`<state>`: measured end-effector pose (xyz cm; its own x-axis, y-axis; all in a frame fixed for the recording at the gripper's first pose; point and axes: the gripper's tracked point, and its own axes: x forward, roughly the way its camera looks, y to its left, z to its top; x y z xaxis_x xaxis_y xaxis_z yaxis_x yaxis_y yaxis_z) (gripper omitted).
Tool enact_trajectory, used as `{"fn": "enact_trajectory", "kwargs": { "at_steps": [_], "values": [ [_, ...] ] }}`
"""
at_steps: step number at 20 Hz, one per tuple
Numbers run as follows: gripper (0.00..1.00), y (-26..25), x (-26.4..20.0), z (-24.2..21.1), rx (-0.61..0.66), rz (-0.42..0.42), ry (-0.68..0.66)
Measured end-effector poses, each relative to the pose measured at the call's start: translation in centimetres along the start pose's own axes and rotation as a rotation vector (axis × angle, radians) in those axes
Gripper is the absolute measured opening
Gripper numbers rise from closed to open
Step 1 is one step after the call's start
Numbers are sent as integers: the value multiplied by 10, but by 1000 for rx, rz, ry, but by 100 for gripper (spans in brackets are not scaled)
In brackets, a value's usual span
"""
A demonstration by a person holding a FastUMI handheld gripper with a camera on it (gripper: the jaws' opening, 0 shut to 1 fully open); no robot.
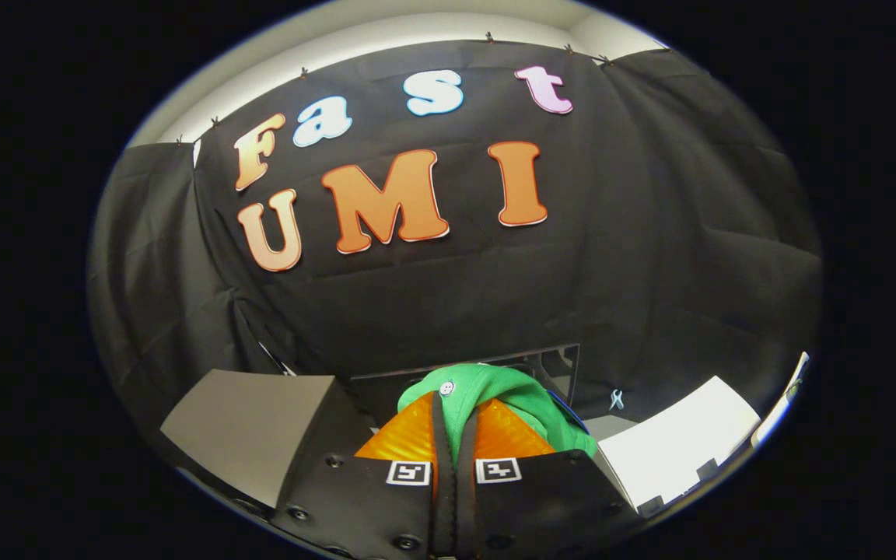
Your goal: Put the clothes into the washing machine and then close the washing machine lid.
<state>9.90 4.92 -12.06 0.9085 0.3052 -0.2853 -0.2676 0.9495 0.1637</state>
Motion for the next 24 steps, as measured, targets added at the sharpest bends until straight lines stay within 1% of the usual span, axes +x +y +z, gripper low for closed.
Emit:
{"fn": "enact_trajectory", "kwargs": {
  "at_steps": [4, 14, 18, 24],
  "values": [
    [8, -17, 23, -34, 19, 5, 61],
    [8, -40, 79, -135, -6, 10, 250],
    [8, -49, 95, -175, -24, 9, 321],
    [8, -48, 116, -239, -79, 25, 439]
  ]
}}
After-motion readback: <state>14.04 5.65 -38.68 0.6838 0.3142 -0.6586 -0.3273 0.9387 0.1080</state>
